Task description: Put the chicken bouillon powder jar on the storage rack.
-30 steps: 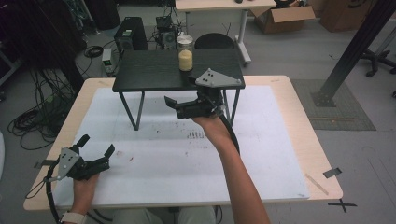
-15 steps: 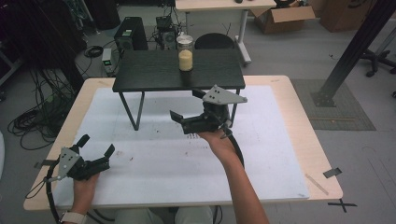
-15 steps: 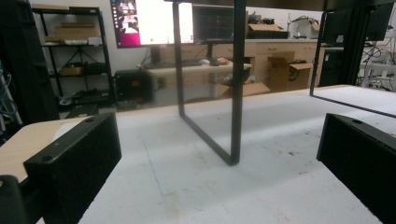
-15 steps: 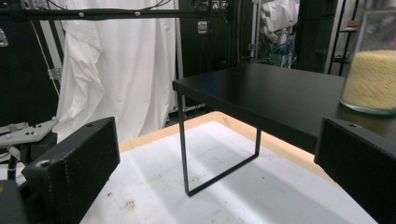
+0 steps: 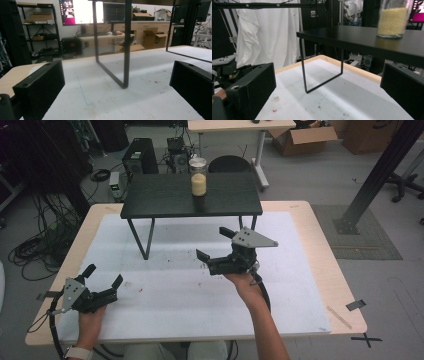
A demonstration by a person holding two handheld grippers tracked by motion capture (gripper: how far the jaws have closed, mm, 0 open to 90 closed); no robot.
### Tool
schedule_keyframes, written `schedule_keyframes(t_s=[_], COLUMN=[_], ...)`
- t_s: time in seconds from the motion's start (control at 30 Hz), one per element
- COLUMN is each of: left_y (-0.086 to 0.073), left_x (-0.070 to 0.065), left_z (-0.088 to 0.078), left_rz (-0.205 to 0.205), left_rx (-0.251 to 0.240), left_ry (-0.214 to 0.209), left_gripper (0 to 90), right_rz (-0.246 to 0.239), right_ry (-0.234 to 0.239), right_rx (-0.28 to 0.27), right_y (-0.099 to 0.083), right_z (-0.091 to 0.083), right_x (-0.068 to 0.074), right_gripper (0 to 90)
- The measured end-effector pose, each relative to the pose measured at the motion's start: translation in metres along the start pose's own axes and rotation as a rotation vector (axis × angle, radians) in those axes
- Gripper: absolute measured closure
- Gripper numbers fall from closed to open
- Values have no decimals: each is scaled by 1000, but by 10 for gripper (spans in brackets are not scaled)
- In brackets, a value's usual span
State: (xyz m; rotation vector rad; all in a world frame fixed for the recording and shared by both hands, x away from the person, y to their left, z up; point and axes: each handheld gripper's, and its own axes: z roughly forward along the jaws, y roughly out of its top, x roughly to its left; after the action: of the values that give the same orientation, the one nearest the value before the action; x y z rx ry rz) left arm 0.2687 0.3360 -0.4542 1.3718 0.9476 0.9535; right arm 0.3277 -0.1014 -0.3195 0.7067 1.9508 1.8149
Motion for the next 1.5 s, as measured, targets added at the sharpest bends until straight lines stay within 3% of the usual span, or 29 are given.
schedule_keyframes(t_s=[0.5,0.9,1.5], left_y=[0,0,0], left_x=[0,-1,-1], left_z=[0,0,0], left_rz=[2,3,3], left_rx=[2,3,2], left_ry=[4,5,5], left_gripper=[3,3,3], right_rz=[40,43,61], right_ry=[-126,-211,-284], right_rx=[-16,-27,-10], right_y=[-48,-74,-114], right_z=[-43,-68,-77], right_x=[-19,-28,-32], right_gripper=[0,0,0])
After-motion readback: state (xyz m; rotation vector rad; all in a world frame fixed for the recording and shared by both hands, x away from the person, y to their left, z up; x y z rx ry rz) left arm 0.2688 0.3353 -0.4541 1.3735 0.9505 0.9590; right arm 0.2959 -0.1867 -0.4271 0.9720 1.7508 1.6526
